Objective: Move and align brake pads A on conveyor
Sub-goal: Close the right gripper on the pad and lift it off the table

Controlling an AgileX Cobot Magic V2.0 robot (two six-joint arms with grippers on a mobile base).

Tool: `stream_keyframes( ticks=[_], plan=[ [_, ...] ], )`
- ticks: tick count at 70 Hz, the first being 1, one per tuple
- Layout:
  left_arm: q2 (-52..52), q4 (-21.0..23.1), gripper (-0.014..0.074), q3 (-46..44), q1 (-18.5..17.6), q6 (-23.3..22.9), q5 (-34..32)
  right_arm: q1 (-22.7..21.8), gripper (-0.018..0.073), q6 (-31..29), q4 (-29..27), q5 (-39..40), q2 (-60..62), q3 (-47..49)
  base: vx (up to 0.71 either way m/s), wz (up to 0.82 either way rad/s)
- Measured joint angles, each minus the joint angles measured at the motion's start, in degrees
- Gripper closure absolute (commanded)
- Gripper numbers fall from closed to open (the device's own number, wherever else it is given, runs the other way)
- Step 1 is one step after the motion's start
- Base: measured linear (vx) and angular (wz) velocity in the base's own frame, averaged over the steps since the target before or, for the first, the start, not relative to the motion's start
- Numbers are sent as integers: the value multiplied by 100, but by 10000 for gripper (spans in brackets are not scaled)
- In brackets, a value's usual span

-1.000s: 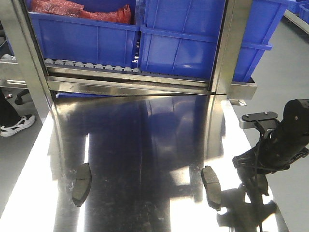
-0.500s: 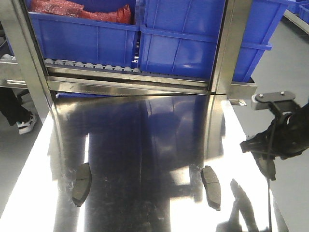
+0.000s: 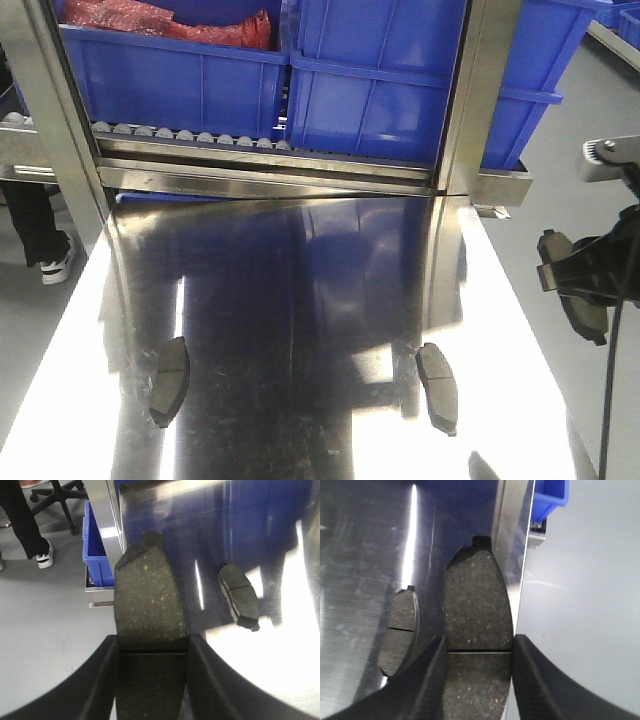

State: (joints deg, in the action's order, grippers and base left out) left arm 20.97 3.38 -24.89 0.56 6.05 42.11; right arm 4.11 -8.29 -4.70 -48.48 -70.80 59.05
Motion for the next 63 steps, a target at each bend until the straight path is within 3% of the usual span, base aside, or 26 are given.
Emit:
stream_keyframes(
  ticks=[36,63],
  plan=[
    [0,0,440,0,0,0,0,0,323,-148,-137,-232,1034,-154,0,0],
    [0,0,440,0,0,0,0,0,323,-219,-145,1073,2699,-2529,0,0]
  ],
)
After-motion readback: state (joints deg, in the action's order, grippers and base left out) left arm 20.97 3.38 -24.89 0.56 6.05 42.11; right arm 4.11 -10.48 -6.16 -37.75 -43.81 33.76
